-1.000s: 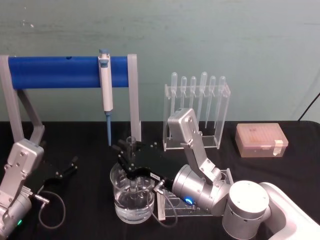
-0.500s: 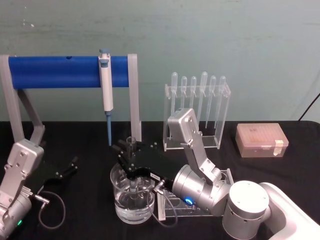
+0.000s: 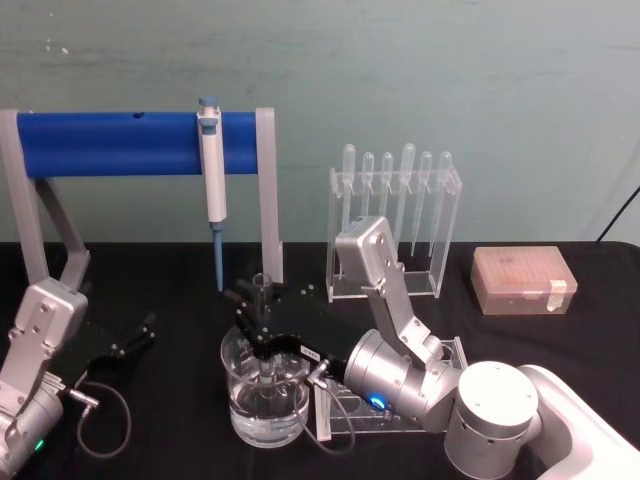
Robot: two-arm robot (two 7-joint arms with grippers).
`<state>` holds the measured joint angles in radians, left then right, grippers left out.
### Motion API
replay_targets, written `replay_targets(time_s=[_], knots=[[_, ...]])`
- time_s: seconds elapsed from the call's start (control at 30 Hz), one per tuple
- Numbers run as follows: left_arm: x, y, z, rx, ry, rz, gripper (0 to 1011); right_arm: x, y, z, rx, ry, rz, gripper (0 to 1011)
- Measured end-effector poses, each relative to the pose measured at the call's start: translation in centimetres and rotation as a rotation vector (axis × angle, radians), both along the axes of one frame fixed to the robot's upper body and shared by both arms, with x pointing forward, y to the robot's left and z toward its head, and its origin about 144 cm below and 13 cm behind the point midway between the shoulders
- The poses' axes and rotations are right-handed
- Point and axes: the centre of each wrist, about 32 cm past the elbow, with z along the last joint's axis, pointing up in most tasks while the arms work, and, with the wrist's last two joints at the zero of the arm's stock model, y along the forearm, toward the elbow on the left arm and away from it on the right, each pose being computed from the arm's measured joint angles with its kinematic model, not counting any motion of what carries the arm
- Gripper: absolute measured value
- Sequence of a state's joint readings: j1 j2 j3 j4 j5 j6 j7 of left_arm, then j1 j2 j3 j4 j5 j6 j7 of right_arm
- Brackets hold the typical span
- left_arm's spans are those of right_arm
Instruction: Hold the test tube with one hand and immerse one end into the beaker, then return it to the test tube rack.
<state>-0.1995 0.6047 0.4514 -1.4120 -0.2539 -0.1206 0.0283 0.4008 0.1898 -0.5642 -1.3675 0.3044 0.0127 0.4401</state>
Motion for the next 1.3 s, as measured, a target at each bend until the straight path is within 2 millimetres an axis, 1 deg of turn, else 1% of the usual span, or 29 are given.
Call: replay_targets(time_s=[1.3], knots=[[0.0,0.0,0.0,0.0,0.0,0.0,1000,0.0,0.0,0.0,0.0,0.0,0.0,151]])
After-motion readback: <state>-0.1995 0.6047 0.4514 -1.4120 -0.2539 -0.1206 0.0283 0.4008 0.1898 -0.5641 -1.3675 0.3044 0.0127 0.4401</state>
